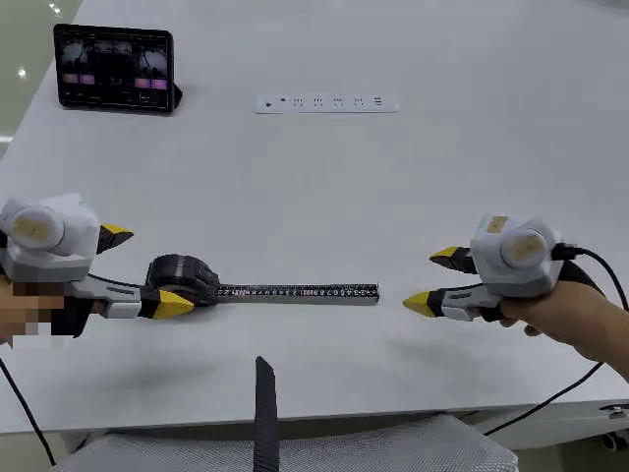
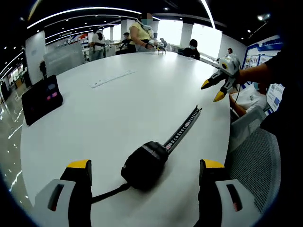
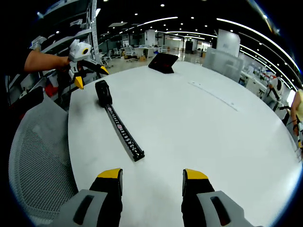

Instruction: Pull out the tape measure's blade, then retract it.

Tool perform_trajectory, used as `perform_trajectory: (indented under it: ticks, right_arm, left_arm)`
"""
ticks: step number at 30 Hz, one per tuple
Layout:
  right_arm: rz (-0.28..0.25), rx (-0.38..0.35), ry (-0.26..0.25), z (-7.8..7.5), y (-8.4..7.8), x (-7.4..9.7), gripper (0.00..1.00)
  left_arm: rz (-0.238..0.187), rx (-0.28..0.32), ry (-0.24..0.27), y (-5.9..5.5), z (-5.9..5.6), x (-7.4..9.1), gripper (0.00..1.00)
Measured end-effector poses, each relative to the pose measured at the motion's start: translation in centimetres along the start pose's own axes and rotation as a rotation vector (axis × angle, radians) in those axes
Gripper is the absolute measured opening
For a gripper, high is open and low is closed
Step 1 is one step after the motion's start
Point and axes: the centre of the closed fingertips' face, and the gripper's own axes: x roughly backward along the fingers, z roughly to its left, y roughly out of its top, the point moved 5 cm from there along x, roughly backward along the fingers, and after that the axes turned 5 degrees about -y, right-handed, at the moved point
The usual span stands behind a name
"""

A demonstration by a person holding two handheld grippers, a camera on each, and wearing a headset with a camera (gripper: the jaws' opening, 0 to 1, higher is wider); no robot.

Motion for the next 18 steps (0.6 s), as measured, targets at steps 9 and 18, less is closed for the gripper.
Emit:
perform_trajectory:
  ticks: [9, 18]
  right_arm:
    - [-0.065, -0.056, -0.048, -0.2, -0.3, 2.9, 0.61]
    - [-0.09, -0.09, -0.1, 0.3, -1.1, 4.7, 0.72]
  left_arm:
    - [-0.09, 0.075, 0.027, 0.0, -0.2, 1.7, 0.99]
    - [-0.202, 0.085, 0.089, 0.3, -0.2, 3.7, 0.99]
